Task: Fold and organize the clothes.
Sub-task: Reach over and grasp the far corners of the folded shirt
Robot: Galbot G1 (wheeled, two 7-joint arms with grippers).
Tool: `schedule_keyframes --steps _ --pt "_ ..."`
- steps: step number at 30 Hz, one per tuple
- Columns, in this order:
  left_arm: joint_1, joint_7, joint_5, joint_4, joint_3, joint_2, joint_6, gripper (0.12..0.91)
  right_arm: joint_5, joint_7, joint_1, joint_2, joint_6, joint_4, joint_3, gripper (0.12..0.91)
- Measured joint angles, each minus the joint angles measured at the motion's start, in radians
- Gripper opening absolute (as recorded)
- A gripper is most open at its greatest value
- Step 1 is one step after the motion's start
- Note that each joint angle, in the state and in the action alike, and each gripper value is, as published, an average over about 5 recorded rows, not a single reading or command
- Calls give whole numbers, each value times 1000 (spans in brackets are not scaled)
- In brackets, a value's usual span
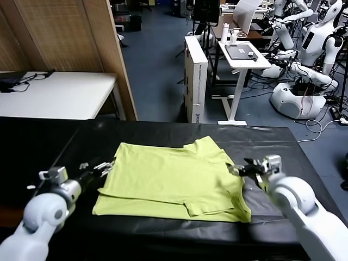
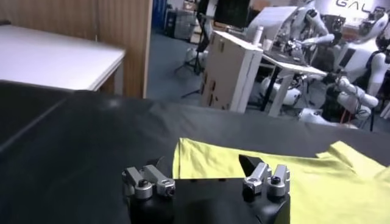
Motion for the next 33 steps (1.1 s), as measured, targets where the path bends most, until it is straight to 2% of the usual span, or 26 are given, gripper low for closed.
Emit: schedule_keyframes --steps 6,10,19,33 --pt "-118 24 39 120 67 -13 -39 907 -4 -17 98 37 0 -104 -64 907" --pt "-175 29 51 183 93 -25 -48 907 -16 -19 134 56 0 -146 -93 907" --pt "-245 25 55 268 128 -62 -41 907 -33 -21 163 86 0 -208 -129 907" --pt "-297 17 70 351 167 -93 -22 907 -34 -19 169 98 0 -229 -143 907"
